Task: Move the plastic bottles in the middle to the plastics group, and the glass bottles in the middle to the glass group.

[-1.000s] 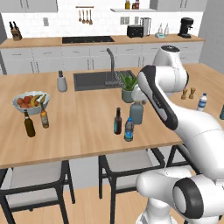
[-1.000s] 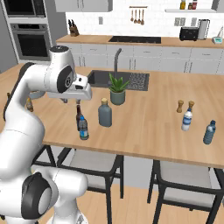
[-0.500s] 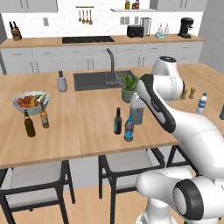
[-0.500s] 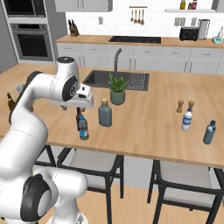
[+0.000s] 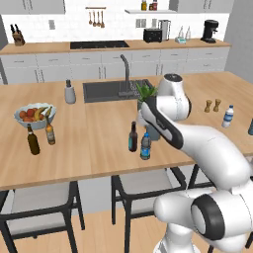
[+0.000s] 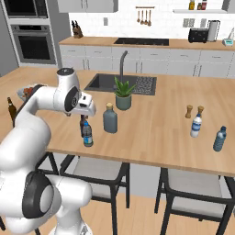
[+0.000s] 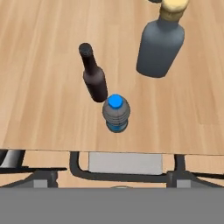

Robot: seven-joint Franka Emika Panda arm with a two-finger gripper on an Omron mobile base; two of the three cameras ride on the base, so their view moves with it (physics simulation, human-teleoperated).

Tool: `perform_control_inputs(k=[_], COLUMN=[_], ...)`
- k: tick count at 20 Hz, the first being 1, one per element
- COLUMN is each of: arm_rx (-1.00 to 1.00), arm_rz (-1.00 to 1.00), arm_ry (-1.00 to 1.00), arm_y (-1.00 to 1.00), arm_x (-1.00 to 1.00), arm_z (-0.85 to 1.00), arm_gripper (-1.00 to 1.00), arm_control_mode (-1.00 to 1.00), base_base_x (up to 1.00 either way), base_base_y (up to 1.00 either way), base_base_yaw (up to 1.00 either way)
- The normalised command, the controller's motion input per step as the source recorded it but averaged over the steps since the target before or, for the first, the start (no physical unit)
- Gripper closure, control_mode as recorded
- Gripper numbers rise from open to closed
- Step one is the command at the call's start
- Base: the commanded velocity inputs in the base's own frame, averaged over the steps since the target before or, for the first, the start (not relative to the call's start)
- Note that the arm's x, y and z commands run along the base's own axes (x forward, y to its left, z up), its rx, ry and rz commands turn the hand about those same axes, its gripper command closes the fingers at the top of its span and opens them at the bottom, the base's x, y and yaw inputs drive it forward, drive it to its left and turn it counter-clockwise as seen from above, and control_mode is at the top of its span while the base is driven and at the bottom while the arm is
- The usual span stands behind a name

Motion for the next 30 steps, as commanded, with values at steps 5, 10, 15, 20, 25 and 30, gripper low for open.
perform_control_inputs(k=[5, 10, 15, 20, 25, 30], arm_rx=[-0.01, 0.0, 0.0, 0.0, 0.0, 0.0], arm_rz=[-0.01, 0.0, 0.0, 0.0, 0.0, 0.0], arm_ry=[0.01, 0.0, 0.0, 0.0, 0.0, 0.0], arm_y=[0.01, 0.0, 0.0, 0.0, 0.0, 0.0], arm_x=[0.24, 0.04, 0.0, 0.03, 0.21, 0.46], arm_z=[-0.16, -0.36, -0.43, -0.41, -0.13, 0.0], arm_gripper=[-1.0, -1.0, -1.0, -1.0, -1.0, -1.0], arm_control_mode=[-1.0, -1.0, -1.0, -1.0, -1.0, -1.0], base_base_x=[0.0, 0.0, 0.0, 0.0, 0.0, 0.0], base_base_y=[0.0, 0.0, 0.0, 0.0, 0.0, 0.0], base_base_yaw=[0.0, 0.0, 0.0, 0.0, 0.0, 0.0])
